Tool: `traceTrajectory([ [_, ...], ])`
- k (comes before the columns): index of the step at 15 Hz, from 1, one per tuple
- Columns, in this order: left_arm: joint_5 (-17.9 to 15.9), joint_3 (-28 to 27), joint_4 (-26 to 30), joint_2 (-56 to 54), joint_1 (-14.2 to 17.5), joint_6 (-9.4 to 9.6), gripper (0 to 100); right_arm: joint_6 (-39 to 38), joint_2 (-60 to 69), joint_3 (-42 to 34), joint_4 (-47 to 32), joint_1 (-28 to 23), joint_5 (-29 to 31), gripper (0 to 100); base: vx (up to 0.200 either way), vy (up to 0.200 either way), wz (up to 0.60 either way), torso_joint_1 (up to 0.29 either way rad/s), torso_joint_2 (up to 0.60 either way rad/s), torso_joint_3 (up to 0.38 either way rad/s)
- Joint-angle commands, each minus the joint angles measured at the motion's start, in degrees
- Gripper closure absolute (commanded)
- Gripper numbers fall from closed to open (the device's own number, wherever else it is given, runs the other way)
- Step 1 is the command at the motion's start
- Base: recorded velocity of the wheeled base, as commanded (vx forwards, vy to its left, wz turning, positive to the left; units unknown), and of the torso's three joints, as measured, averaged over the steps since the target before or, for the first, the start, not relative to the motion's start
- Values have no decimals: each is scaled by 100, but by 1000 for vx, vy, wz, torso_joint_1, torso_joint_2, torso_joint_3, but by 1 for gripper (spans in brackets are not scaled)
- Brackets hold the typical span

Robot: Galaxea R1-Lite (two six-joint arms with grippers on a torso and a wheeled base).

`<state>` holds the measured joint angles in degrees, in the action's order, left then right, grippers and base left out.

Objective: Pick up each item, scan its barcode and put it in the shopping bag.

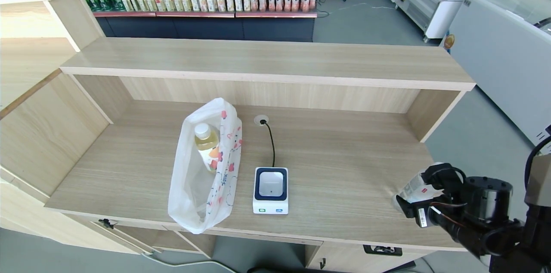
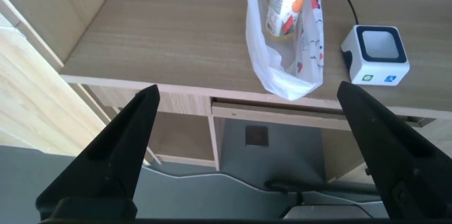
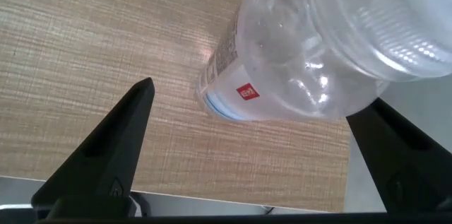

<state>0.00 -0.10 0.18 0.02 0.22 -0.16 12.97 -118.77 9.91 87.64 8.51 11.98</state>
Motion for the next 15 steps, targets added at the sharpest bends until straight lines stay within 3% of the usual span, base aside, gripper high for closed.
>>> traceTrajectory([
  [1,0,1,-1,-2,4,-2,0,12,-252,81,60,2,-3,0,0,0,0,0,0,0],
  [15,0,1,-1,-2,4,-2,0,-128,-893,1268,236,125,-258,0,0,0,0,0,0,0],
])
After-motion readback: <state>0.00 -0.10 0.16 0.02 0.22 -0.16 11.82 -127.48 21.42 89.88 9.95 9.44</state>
